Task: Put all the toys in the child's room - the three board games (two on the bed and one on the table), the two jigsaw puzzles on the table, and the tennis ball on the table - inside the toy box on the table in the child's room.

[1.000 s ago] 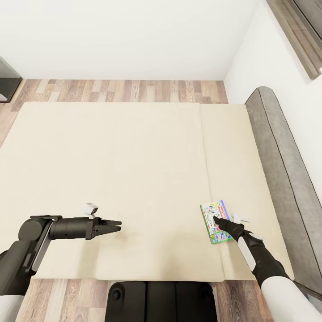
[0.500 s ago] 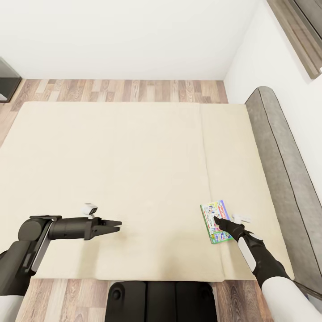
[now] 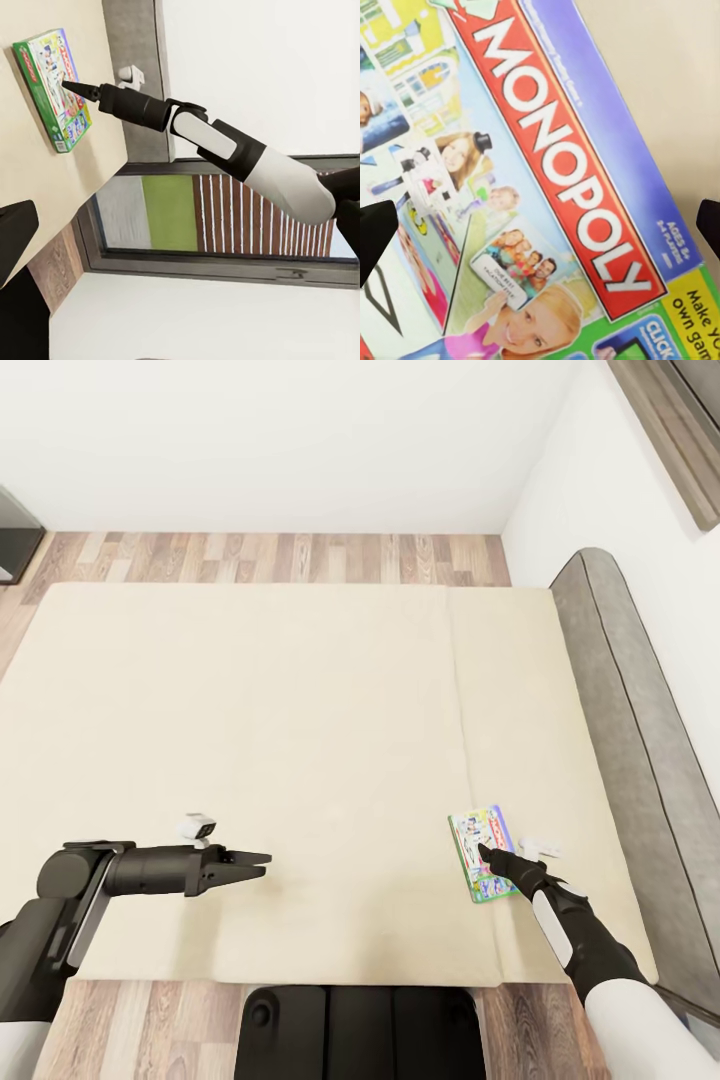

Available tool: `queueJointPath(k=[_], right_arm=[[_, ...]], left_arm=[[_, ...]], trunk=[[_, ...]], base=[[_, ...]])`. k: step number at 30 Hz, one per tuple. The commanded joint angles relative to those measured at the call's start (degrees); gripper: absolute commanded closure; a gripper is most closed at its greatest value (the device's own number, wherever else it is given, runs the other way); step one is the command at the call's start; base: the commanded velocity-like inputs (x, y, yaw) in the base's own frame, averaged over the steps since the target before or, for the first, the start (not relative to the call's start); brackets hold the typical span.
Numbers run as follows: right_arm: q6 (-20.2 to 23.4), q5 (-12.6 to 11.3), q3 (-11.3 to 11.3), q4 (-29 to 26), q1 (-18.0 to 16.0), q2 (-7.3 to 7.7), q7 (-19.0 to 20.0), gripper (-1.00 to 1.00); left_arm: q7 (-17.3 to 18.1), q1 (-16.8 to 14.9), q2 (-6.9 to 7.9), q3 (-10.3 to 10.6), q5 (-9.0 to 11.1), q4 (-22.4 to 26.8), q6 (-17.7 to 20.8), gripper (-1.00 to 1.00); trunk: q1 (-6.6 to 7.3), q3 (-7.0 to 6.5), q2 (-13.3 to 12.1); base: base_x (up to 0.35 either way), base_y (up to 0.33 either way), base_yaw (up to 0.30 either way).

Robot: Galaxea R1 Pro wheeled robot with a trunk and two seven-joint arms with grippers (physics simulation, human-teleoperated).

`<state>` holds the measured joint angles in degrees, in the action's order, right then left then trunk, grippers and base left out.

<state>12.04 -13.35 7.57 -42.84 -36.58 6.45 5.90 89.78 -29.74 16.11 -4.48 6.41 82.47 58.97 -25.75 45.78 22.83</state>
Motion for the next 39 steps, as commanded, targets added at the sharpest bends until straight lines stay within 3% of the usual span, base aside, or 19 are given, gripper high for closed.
queueJointPath(k=[1,39], right_arm=[[0.3,-0.4,0.2,-0.1,0.0,-0.02,0.3,-1.0],[-0.8,-0.4,0.2,-0.1,0.1,-0.02,0.3,-1.0]], left_arm=[[0.2,0.0,0.01,0.0,0.0,0.0,0.6,-1.0],[0.2,0.0,-0.12,0.2,-0.1,0.1,0.5,-1.0]], trunk=[[-0.03,0.11,0.1],[-0.03,2.7,0.1]], base=[[0.0,0.0,0.0],[0.0,0.0,0.0]])
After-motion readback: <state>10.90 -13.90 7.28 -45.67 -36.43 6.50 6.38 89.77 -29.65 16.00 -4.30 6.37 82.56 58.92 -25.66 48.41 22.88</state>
